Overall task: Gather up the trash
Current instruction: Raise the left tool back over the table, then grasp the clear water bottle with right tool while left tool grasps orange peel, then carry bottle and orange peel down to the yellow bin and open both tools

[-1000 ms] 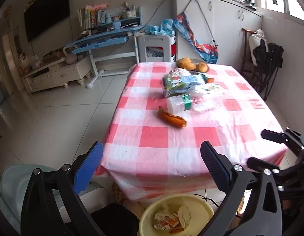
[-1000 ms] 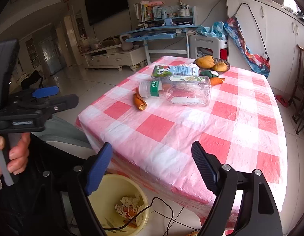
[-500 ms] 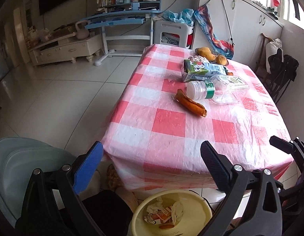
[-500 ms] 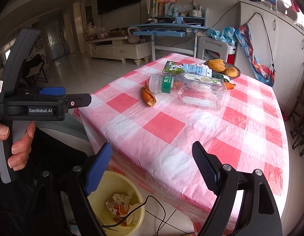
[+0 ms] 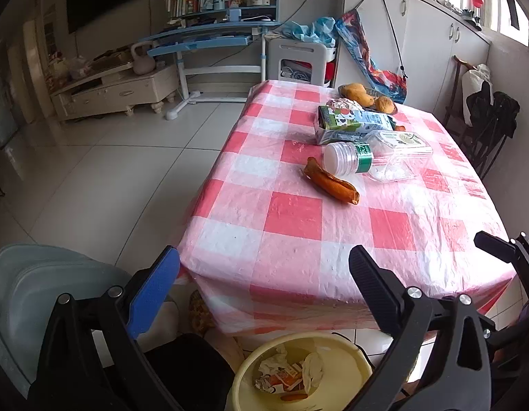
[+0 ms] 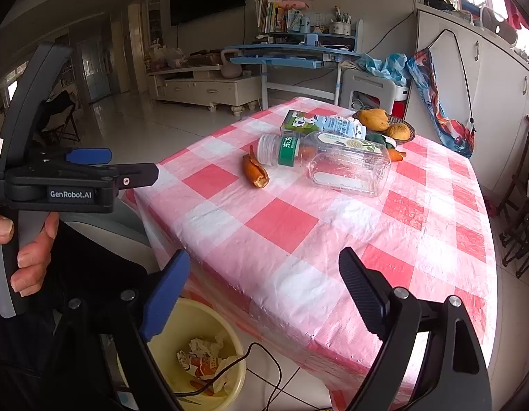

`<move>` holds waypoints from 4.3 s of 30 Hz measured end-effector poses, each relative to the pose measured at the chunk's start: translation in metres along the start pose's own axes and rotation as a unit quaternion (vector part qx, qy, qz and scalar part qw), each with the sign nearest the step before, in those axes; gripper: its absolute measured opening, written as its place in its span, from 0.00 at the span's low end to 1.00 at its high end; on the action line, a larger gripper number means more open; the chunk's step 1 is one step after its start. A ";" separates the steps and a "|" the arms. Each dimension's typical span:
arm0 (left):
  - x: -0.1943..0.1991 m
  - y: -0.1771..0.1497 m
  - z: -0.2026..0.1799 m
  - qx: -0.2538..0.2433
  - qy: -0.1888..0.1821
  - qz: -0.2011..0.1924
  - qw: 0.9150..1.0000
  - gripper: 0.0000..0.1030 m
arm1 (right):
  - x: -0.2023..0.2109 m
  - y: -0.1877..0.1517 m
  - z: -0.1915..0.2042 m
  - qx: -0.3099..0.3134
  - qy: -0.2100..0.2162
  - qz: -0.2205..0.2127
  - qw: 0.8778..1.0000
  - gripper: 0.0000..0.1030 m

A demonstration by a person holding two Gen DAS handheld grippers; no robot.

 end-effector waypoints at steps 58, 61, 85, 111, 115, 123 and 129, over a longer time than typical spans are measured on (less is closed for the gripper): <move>-0.075 0.113 -0.066 -0.039 -0.118 0.042 0.991 0.93 | -0.011 0.032 -0.110 -0.196 -0.014 0.004 0.980 0.88; -0.096 0.111 -0.051 0.009 -0.088 0.071 0.994 0.93 | -0.023 0.053 -0.113 -0.200 -0.013 -0.001 0.980 0.88; -0.133 0.099 -0.057 0.031 -0.059 0.123 0.990 0.93 | -0.080 0.052 -0.135 -0.161 -0.045 0.143 0.976 0.89; -0.127 0.095 -0.090 -0.086 -0.057 0.098 0.990 0.22 | -0.068 0.055 -0.154 -0.153 -0.031 0.098 0.983 0.60; -0.130 0.099 -0.081 -0.059 -0.103 0.112 0.987 0.16 | -0.060 0.046 -0.161 -0.150 -0.029 0.099 0.983 0.58; -0.117 0.106 -0.074 -0.045 -0.129 0.086 0.987 0.14 | -0.045 0.050 -0.172 -0.226 0.106 0.019 0.968 0.58; -0.092 0.121 -0.056 -0.016 -0.110 0.034 0.993 0.14 | -0.043 0.062 -0.138 -0.204 0.222 -0.024 0.953 0.58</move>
Point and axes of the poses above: each gripper's, at about its wrist camera, not at the fingertips, and x roughly against the way its jaws point, z to its left, y to its top, the point moved 2 cm from there along -x, roughly the way its jaws point, and after that the axes turned 11 degrees about z, right-handed, at the moved point
